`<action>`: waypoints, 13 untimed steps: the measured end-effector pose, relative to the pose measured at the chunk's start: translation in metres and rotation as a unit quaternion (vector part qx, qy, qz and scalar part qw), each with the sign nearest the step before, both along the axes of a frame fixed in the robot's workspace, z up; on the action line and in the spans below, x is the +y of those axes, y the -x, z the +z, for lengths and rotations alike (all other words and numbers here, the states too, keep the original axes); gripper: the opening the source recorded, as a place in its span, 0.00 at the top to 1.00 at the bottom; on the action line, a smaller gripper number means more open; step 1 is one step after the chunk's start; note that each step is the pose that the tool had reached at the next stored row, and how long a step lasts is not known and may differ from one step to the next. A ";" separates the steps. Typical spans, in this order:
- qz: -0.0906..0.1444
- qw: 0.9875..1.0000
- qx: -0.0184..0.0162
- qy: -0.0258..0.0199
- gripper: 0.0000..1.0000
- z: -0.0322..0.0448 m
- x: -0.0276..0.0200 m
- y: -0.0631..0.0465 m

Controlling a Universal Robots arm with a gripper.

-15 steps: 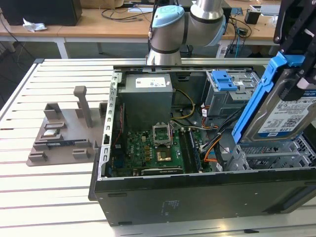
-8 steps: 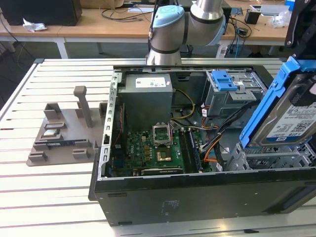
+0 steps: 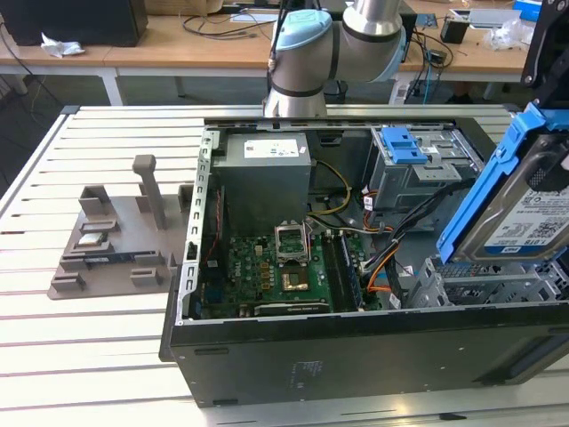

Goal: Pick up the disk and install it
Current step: 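Pick up the disk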

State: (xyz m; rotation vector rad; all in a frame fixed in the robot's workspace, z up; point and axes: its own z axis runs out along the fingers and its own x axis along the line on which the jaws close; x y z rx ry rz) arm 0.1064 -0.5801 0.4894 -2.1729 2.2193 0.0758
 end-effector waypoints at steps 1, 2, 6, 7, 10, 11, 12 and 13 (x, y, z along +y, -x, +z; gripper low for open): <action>0.000 1.000 0.000 -0.003 0.63 0.0000 0.0000 0.000; 0.000 1.000 0.000 -0.004 0.63 -0.0002 0.0000 -0.001; 0.015 1.000 0.000 -0.002 0.63 -0.0037 0.0003 -0.004; 0.017 1.000 0.000 -0.002 0.63 -0.0048 0.0008 -0.005; 0.019 1.000 0.000 -0.002 0.63 -0.0094 0.0041 -0.008; 0.019 1.000 0.000 -0.002 0.63 -0.0115 0.0065 -0.010; 0.019 1.000 0.000 -0.002 0.63 -0.0129 0.0083 -0.011; 0.019 1.000 0.000 -0.002 0.63 -0.0139 0.0096 -0.012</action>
